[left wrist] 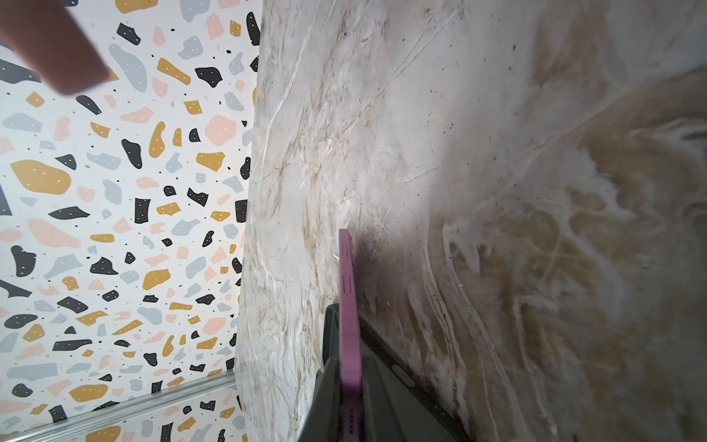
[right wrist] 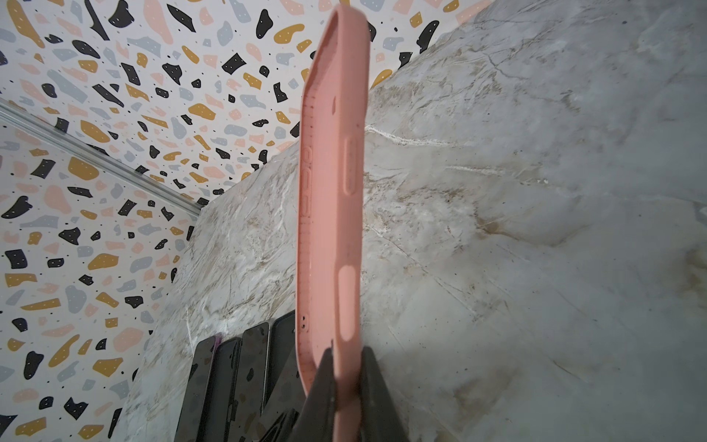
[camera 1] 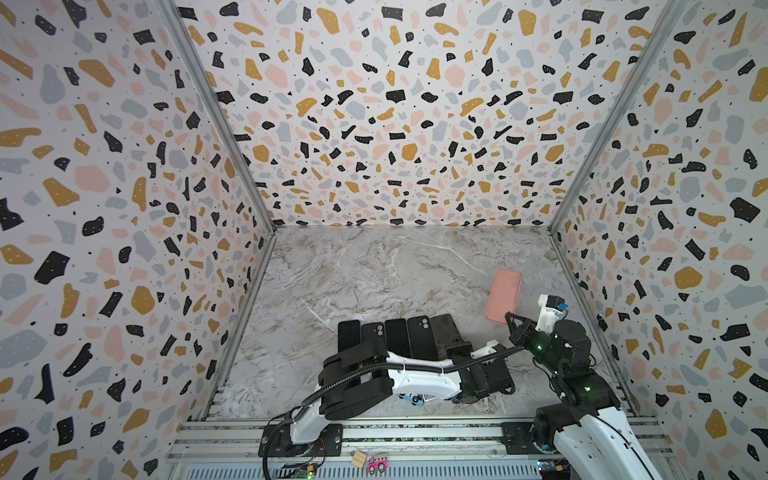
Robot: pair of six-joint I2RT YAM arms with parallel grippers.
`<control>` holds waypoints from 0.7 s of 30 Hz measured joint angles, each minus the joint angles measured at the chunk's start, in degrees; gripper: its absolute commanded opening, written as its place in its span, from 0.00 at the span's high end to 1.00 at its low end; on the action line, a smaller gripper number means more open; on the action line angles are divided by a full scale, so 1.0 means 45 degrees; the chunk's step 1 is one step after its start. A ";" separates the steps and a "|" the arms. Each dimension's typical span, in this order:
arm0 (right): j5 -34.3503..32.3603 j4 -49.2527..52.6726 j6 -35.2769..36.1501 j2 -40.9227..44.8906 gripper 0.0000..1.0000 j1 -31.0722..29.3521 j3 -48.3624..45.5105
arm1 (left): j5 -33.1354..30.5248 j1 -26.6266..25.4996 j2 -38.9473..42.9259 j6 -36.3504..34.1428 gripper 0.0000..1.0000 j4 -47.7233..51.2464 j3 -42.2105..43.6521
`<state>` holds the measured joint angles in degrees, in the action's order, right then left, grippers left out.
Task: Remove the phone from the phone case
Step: 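Lower the purple phone beside the black cases with the left gripper while right holds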
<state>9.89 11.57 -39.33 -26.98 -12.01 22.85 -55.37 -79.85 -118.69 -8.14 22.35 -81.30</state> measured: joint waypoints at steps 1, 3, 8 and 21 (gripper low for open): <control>0.0019 0.0000 0.0000 0.0000 1.00 0.0015 0.0000 | 0.0034 -0.0015 -0.0010 0.0019 0.78 0.0000 0.0000; 0.0058 0.0000 0.0000 0.0005 1.00 0.0039 0.0000 | 0.0102 -0.0063 -0.0039 0.0058 0.75 0.0019 0.0000; 0.0180 -0.0010 0.0000 0.0010 1.00 0.0068 -0.0019 | 0.0243 -0.0160 -0.0097 0.0126 0.63 0.0063 0.0000; 0.0335 -0.0102 0.0010 -0.0005 1.00 0.0112 -0.0238 | 0.0243 -0.0204 -0.0097 0.0384 0.47 -0.0136 0.0000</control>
<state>11.40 11.11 -39.29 -27.00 -11.51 21.78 -54.28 -80.77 -119.13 -6.42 21.74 -81.30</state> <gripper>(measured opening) 0.119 0.512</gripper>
